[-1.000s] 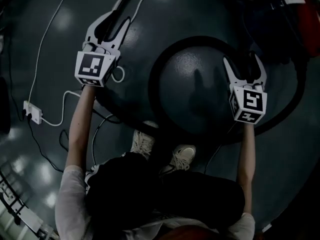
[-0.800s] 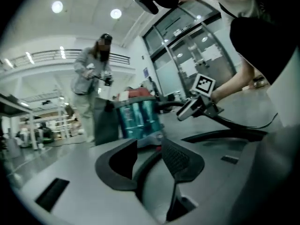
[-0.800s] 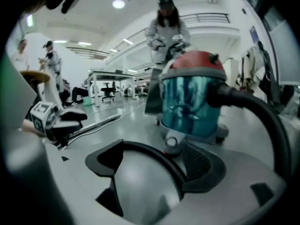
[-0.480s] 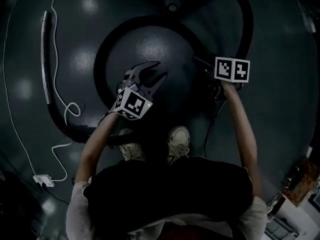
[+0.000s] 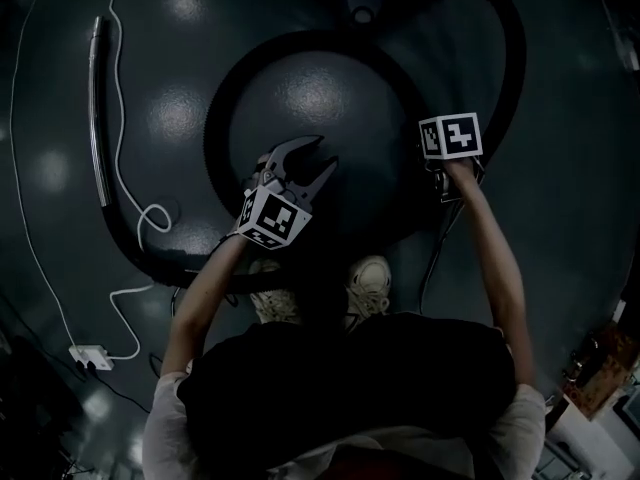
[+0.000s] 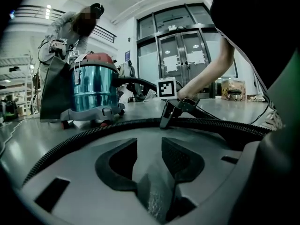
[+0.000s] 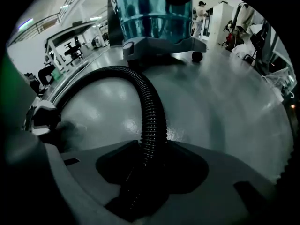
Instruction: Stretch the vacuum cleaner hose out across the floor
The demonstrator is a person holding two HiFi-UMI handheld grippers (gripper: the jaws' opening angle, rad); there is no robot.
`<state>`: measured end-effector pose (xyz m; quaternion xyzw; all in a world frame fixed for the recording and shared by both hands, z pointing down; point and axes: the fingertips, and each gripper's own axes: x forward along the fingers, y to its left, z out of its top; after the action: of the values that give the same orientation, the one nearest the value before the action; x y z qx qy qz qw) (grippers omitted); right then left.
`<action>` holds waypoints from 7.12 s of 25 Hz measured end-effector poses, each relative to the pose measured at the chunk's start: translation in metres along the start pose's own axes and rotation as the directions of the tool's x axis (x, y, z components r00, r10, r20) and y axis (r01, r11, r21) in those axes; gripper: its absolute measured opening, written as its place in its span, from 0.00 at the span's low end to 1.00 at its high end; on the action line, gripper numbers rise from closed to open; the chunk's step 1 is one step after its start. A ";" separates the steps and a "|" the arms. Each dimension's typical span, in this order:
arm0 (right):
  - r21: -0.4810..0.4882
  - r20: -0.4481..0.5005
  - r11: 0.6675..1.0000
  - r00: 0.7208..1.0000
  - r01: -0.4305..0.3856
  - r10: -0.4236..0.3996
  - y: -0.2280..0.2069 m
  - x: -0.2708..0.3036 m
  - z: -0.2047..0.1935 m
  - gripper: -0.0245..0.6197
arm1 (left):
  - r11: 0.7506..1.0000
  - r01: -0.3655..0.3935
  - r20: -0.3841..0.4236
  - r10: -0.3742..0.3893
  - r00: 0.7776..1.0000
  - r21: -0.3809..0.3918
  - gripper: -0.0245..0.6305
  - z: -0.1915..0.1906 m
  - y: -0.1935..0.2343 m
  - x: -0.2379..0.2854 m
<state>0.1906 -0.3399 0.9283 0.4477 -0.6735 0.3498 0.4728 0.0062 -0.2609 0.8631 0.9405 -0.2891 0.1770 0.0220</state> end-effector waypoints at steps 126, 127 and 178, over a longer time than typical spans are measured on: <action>-0.341 0.916 -0.077 0.350 0.937 0.195 0.377 -1.115 0.351 0.31 | 0.693 -0.640 -0.030 0.686 0.727 0.331 0.20 0.968 0.102 -0.523; -0.335 0.920 -0.092 0.347 0.938 0.182 0.381 -1.114 0.354 0.31 | 0.681 -0.651 -0.028 0.698 0.715 0.335 0.19 0.969 0.105 -0.523; -0.525 0.851 0.206 0.517 0.826 0.097 0.305 -1.041 0.333 0.30 | 0.607 -0.516 -0.051 0.676 0.735 0.605 0.33 0.940 0.083 -0.457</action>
<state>-0.0440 -0.2456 -0.1780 0.3562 -0.7128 -0.4627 0.3886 -0.0908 -0.2197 -0.1798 0.7175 -0.5184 0.3778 -0.2717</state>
